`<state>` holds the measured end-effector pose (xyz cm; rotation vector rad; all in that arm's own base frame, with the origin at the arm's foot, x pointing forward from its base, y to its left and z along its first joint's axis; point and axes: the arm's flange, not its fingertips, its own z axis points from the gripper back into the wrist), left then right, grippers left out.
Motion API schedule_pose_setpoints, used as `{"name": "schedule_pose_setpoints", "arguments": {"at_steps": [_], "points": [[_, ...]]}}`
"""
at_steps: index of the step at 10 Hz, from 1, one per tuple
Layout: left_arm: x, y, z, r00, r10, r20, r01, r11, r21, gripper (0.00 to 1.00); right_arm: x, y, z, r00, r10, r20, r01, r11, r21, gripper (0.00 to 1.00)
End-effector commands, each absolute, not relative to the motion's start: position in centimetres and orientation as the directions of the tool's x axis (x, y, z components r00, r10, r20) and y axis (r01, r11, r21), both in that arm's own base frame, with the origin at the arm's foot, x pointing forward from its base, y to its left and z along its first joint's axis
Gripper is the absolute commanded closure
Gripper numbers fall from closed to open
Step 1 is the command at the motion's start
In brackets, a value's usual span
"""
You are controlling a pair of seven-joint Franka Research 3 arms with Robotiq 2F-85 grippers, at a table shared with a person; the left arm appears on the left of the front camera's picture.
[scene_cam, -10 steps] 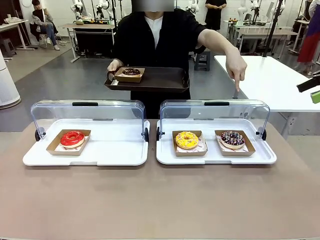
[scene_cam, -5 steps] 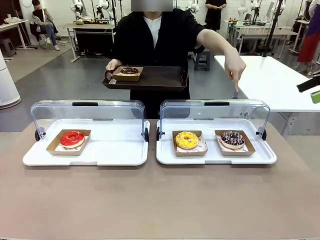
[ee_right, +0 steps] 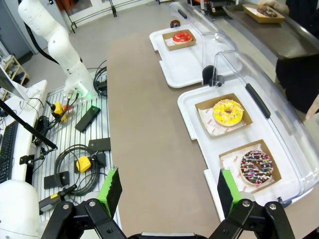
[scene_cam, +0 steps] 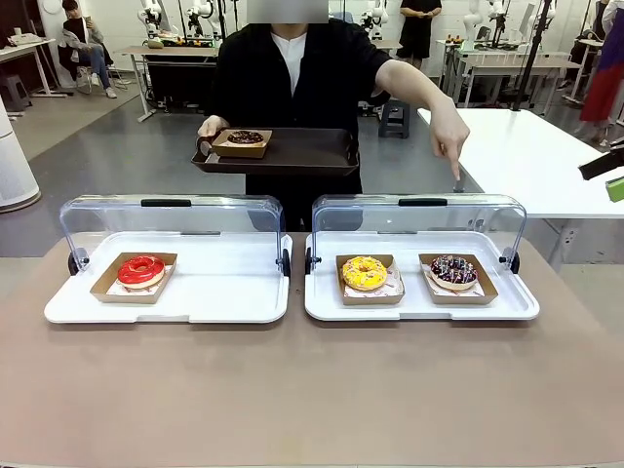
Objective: Provide the desired donut to the person.
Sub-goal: Pick up and lift the Paper togo box containing the Donut pointed at by the person.
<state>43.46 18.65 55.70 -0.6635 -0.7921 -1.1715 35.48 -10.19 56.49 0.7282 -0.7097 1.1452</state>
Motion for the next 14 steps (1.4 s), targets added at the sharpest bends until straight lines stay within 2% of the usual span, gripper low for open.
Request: {"name": "schedule_pose_setpoints", "arguments": {"at_steps": [1,6,13,14], "points": [[43.4,18.7,55.8,0.187,-0.537,0.822,0.963,0.268,-0.044,0.0,35.6,-10.1,56.6,0.239,0.521,0.819,-0.963,0.233,0.133,0.0],[44.0,19.3,56.8,0.249,-0.439,0.863,0.956,0.254,-0.147,0.0,35.6,-10.1,56.6,0.239,0.521,0.819,-0.963,0.233,0.133,0.0],[44.1,19.6,57.5,0.281,-0.382,0.88,0.939,0.301,-0.169,0.0,35.6,-10.1,56.6,0.239,0.521,0.819,-0.963,0.233,0.133,0.0],[43.9,19.3,57.1,0.264,-0.414,0.871,0.948,0.279,-0.155,0.0,35.6,-10.1,56.6,0.239,0.521,0.819,-0.963,0.233,0.133,0.0]]}}
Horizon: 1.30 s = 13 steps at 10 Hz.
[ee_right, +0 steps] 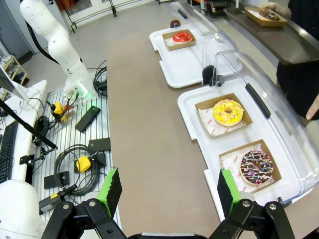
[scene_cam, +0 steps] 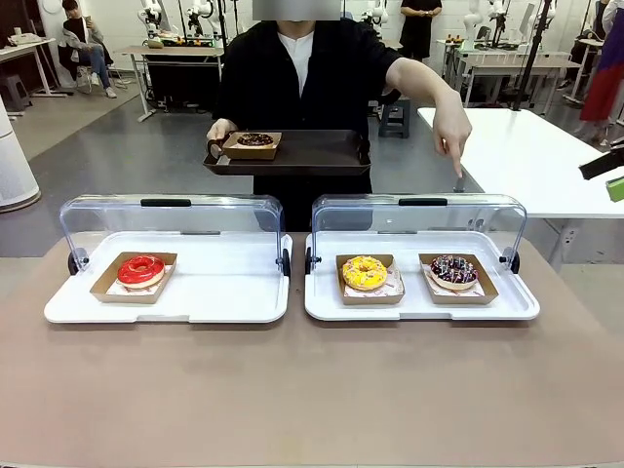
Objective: Provide the desired donut to the person.
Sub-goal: Pick up and lift the Paper togo box containing the Donut pointed at by the person.
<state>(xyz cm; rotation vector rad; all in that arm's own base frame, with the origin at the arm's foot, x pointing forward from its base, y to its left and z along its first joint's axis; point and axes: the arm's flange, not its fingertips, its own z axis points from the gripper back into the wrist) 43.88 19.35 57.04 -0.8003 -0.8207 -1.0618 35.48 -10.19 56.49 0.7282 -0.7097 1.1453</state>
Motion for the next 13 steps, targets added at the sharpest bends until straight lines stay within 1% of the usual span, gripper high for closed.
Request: {"name": "schedule_pose_setpoints", "arguments": {"at_steps": [1,9,10,11,13], "points": [[43.9,19.3,57.1,0.264,-0.414,0.871,0.948,0.279,-0.155,0.0,35.6,-10.1,56.6,0.239,0.521,0.819,-0.963,0.233,0.133,0.0],[43.9,19.3,57.1,0.264,-0.414,0.871,0.948,0.279,-0.155,0.0,35.6,-10.1,56.6,0.239,0.521,0.819,-0.963,0.233,0.133,0.0],[43.9,19.3,57.1,0.264,-0.414,0.871,0.948,0.279,-0.155,0.0,35.5,-10.2,56.5,0.256,0.536,0.805,-0.959,0.246,0.142,0.0],[43.9,19.3,57.1,0.264,-0.414,0.871,0.948,0.279,-0.155,0.0,36.2,-9.4,57.6,0.305,0.592,0.746,-0.943,0.296,0.15,0.0],[43.9,19.3,57.1,0.264,-0.414,0.871,0.948,0.279,-0.155,0.0,37.9,-7.6,60.7,0.331,0.667,0.668,-0.932,0.344,0.118,0.0]]}}
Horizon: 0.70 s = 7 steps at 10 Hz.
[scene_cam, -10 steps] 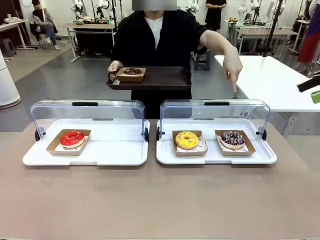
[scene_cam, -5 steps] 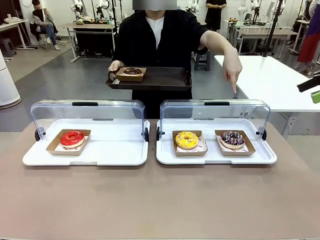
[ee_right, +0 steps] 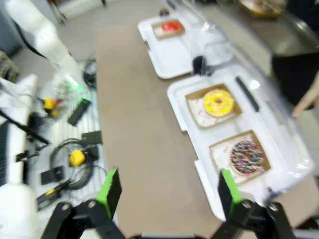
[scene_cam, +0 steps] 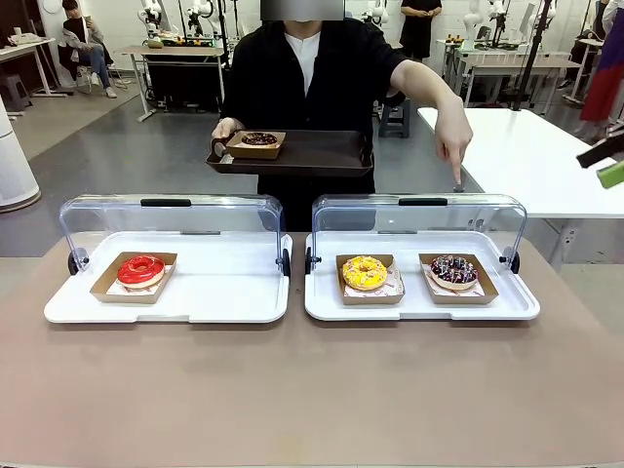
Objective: Provide the desired donut to the person.
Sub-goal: Pick up and lift the Paper togo box containing the Donut pointed at by the person.
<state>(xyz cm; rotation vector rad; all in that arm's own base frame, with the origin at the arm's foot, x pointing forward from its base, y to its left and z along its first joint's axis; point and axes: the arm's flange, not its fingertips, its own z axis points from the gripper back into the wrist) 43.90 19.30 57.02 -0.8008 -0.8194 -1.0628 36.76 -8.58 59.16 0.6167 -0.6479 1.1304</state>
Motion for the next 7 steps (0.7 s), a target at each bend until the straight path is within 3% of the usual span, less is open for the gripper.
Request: {"name": "schedule_pose_setpoints", "arguments": {"at_steps": [1,2,4,7], "points": [[43.9,19.3,57.1,0.264,-0.414,0.871,0.948,0.279,-0.155,0.0,39.2,-6.2,61.4,0.36,0.711,0.604,-0.922,0.371,0.114,0.0],[43.9,19.3,57.1,0.264,-0.414,0.871,0.948,0.279,-0.155,0.0,40.4,-3.9,61.4,0.376,0.765,0.523,-0.919,0.381,0.103,0.0],[43.9,19.3,57.1,0.264,-0.414,0.871,0.948,0.279,-0.155,0.0,41.6,1.2,59.2,0.282,0.892,0.355,-0.958,0.279,0.06,0.0],[43.9,19.3,57.1,0.264,-0.414,0.871,0.948,0.279,-0.155,0.0,43.7,5.4,53.9,0.216,0.961,0.176,-0.976,0.211,0.042,0.0]]}}
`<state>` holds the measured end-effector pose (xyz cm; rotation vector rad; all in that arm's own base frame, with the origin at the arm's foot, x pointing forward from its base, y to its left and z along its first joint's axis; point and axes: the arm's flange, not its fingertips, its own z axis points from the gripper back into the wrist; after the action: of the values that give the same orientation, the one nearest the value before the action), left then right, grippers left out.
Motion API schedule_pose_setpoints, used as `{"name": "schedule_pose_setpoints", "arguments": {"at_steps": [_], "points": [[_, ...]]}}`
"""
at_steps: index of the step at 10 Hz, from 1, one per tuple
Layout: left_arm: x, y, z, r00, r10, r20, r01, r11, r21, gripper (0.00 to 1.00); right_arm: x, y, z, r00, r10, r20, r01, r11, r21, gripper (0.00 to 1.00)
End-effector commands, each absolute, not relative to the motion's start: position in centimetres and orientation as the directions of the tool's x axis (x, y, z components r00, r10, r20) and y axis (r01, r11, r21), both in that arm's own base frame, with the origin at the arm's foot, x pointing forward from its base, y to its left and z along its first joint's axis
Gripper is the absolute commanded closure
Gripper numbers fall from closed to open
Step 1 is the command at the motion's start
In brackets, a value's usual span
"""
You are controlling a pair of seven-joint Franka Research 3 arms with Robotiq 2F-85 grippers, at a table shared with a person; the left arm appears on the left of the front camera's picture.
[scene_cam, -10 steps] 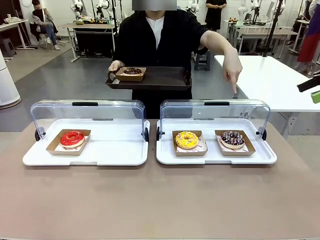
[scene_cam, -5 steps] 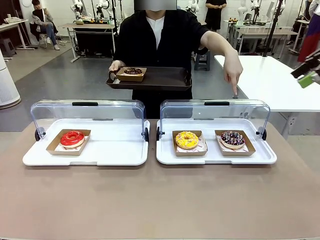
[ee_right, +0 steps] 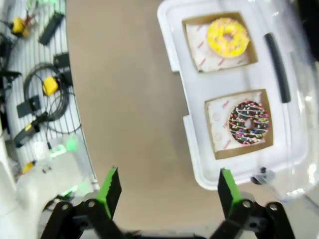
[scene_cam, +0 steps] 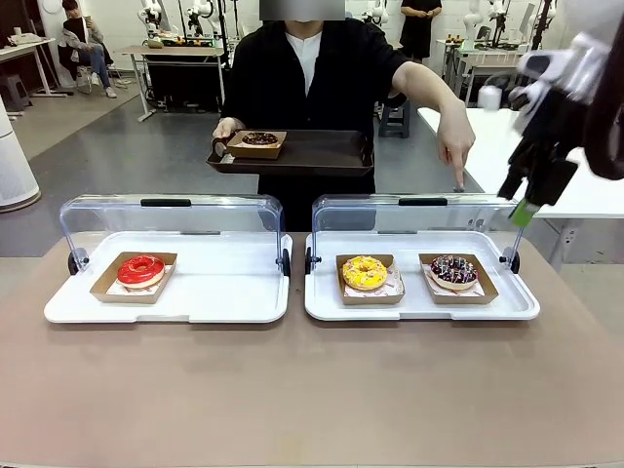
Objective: Provide the desired donut to the person.
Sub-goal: Pick up and lift the Paper togo box containing the Donut pointed at by the person.
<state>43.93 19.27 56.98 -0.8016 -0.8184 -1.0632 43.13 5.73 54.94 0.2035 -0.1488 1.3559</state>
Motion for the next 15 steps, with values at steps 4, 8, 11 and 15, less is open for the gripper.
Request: {"name": "schedule_pose_setpoints", "arguments": {"at_steps": [4,8,11,15], "points": [[43.9,19.3,57.1,0.264,-0.414,0.871,0.948,0.279,-0.155,0.0,42.8,6.3,51.7,0.192,0.953,0.233,-0.981,0.179,0.077,0.0],[43.9,19.3,57.1,0.264,-0.414,0.871,0.948,0.279,-0.155,0.0,43.8,7.2,51.3,0.171,0.971,0.166,-0.984,0.16,0.078,0.0],[43.9,19.3,57.1,0.264,-0.414,0.871,0.948,0.279,-0.155,0.0,42.1,7.0,48.9,0.181,0.968,0.175,-0.982,0.188,-0.023,0.0],[43.9,19.3,57.1,0.264,-0.414,0.871,0.948,0.279,-0.155,0.0,41.4,7.3,44.2,0.276,0.946,0.171,-0.946,0.299,-0.126,0.0]]}}
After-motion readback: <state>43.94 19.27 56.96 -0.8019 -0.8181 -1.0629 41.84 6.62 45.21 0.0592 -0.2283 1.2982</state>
